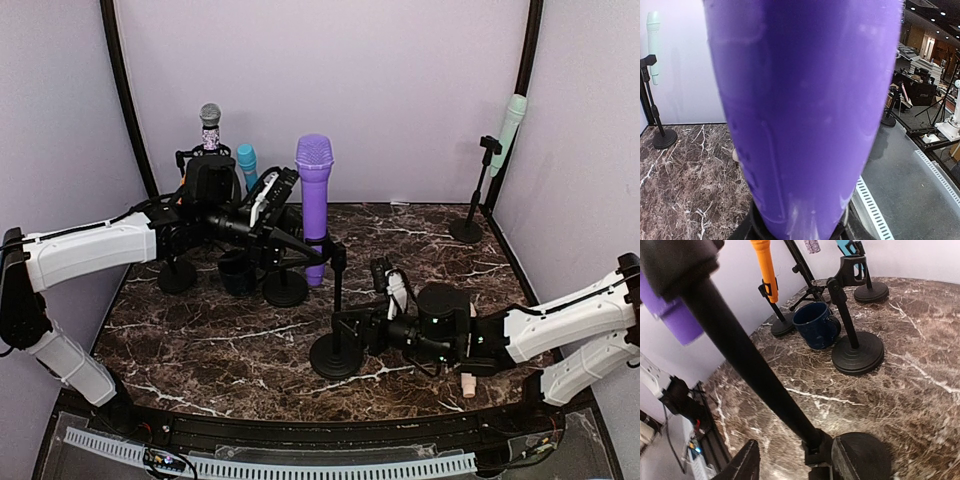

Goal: Remove the microphone from the stand
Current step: Unscrew the knob on the stand of the microphone stand.

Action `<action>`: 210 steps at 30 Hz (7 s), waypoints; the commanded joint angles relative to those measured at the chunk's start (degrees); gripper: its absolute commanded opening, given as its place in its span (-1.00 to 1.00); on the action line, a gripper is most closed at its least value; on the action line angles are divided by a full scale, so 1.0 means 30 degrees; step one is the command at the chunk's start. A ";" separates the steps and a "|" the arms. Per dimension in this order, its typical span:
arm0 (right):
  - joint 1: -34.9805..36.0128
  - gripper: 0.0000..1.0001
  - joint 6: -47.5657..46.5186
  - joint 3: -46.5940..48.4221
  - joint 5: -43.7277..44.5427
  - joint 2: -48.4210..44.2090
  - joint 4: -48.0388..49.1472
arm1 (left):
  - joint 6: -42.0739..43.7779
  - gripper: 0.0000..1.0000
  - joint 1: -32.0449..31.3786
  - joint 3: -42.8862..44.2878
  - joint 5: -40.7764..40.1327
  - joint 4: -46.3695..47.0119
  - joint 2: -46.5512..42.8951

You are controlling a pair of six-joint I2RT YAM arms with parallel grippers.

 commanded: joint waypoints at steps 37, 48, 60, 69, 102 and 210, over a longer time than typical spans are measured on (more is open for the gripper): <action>-0.6970 -0.14 0.1276 0.0471 -1.4770 0.0327 -0.0636 | 0.0442 -1.00 0.0136 -0.0900 -0.0360 -0.2911 0.0464; -0.6161 -0.34 0.0263 0.1067 -1.4380 0.0829 -0.2484 | 0.0463 -1.00 0.0136 -0.0929 -0.0407 -0.2925 0.0481; -0.5739 -0.56 0.0472 0.0516 -1.2708 0.0275 -0.2298 | 0.0502 -1.00 0.0131 -0.0951 -0.0407 -0.2954 0.0452; -0.5089 -1.00 -0.0452 0.0975 -1.0918 -0.0316 -0.3905 | 0.0513 -1.00 0.0137 -0.0985 -0.0451 -0.2940 0.0356; 0.3463 -1.00 -1.0157 0.8809 0.6584 0.4763 -1.5653 | 0.0684 -1.00 0.0113 -0.1427 -0.0779 -0.2871 0.0134; -0.1898 -0.18 1.3311 -0.1977 -0.4739 0.3554 0.8946 | 0.0693 -1.00 0.0123 -0.1569 -0.1689 -0.2984 -0.0583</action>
